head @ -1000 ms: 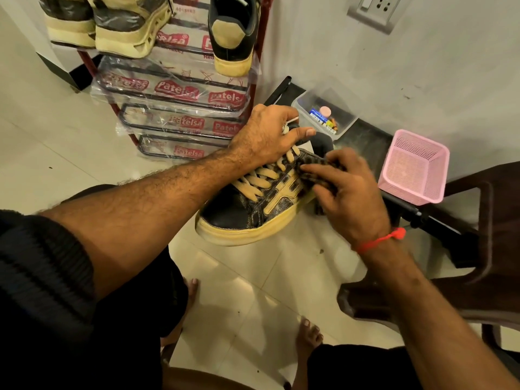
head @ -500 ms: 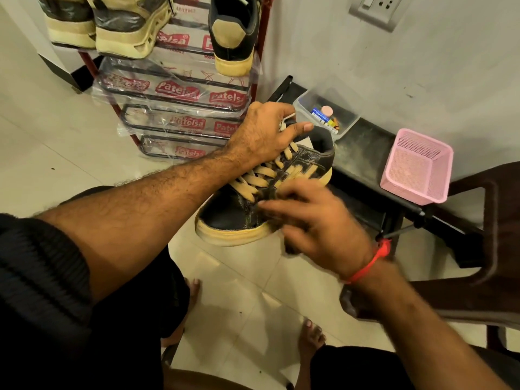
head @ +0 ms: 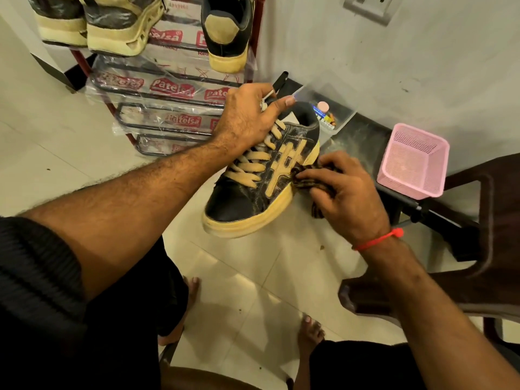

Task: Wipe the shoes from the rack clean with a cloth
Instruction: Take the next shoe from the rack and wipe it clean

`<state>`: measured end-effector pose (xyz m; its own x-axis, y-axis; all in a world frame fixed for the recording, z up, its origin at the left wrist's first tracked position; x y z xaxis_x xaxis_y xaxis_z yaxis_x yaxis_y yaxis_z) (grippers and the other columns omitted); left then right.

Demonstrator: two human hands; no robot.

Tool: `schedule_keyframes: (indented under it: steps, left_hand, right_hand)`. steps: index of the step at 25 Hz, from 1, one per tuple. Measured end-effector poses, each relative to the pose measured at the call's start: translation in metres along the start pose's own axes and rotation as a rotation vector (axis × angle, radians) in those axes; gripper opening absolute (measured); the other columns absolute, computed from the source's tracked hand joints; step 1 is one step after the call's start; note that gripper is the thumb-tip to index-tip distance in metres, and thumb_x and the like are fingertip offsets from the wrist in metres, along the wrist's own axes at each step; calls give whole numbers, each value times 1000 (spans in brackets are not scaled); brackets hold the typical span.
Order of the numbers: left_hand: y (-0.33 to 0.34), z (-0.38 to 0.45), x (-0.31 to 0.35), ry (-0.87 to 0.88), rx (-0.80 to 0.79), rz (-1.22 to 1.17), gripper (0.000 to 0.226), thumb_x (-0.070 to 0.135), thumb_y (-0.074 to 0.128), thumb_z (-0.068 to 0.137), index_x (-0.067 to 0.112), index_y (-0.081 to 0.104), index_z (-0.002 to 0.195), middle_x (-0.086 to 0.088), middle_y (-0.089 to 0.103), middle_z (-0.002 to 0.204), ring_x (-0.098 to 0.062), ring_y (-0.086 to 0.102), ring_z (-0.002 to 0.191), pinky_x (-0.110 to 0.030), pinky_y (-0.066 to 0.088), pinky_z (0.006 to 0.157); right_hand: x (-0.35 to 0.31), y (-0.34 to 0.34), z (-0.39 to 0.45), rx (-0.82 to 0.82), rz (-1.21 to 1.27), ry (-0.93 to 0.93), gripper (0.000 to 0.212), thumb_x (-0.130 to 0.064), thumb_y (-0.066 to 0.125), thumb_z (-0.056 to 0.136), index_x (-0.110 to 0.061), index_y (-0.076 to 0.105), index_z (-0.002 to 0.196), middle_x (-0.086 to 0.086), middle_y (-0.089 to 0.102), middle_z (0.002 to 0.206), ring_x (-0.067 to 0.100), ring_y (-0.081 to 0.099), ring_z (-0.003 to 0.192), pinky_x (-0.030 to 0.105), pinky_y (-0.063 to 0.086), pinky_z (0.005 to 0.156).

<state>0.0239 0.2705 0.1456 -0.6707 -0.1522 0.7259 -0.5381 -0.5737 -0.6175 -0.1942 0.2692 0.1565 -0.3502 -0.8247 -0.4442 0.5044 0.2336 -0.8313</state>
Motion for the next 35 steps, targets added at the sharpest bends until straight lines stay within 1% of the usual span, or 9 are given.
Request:
schedule_keyframes:
  steps: [4,8,13,17,22,25,28,31,35]
  left_hand:
    - [5,-5,1,57,-19,5,43,51,65,94,13,67,74,1,62,63,-6,55,61,-13,36,55]
    - [2,-4,2,57,47,-38,42,50,66,94,13,67,75,3,59,63,-1,49,58,-8,33,54]
    - [5,-11,8,132,38,-42,46,50,66,94,10,66,71,-5,62,61,-14,53,57,-13,35,54]
    - [2,-7,9,104,71,-73,44,47,66,95,9,66,73,3,57,60,-6,49,56,-10,35,54]
    - [10,-14,8,175,-9,-37,45,47,65,95,9,67,72,3,58,60,-3,50,55,-7,34,54]
    - [6,-13,11,152,-2,-71,35,44,67,95,17,65,73,19,53,59,7,55,58,-5,37,57]
    - [2,-11,14,153,41,-121,28,41,69,95,22,66,75,25,52,59,14,57,62,-3,37,58]
    - [4,-13,15,181,23,-111,29,45,68,94,25,63,73,24,52,59,11,55,59,-4,35,57]
    - [4,-14,13,179,31,-113,32,45,67,94,26,60,70,22,50,57,8,53,57,-5,32,56]
  right_hand:
    - [-39,21,-20,-150,49,-237,34,-26,55,85,-16,76,111,8,62,113,31,57,101,42,51,89]
    - [4,0,1,-9,-12,17,34,-27,53,85,-17,76,108,10,60,112,32,55,100,51,51,85]
    - [-43,26,-21,-181,31,-255,33,-27,54,86,-17,75,110,9,61,112,33,57,99,48,52,81]
    - [-2,4,-2,-27,-95,-21,34,-32,52,88,-18,76,108,11,60,114,33,55,100,51,53,78]
    - [-39,25,-16,-180,-77,-204,36,-36,49,88,-22,74,110,7,59,114,28,53,97,45,54,70]
    - [6,-4,0,36,-89,10,37,-34,50,86,-20,75,109,10,57,112,31,54,100,49,54,76]
    - [29,-27,-1,214,119,196,39,-28,50,84,-19,74,113,5,51,106,17,53,99,26,51,88]
    - [19,-22,-5,151,169,201,44,-35,52,85,-15,72,119,5,48,106,17,51,99,8,43,84]
    - [9,-3,-5,17,56,114,46,-43,53,94,-18,63,132,6,46,114,17,46,106,19,44,91]
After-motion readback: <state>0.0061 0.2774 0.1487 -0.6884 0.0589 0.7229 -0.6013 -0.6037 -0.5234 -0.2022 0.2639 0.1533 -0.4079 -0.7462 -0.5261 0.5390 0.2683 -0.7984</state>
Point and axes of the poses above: each hand's wrist, its own z-axis towards the middle knuckle, its own y-axis out of the palm, x = y × z, the point moved 5 cm from there along z, towards the middle knuckle
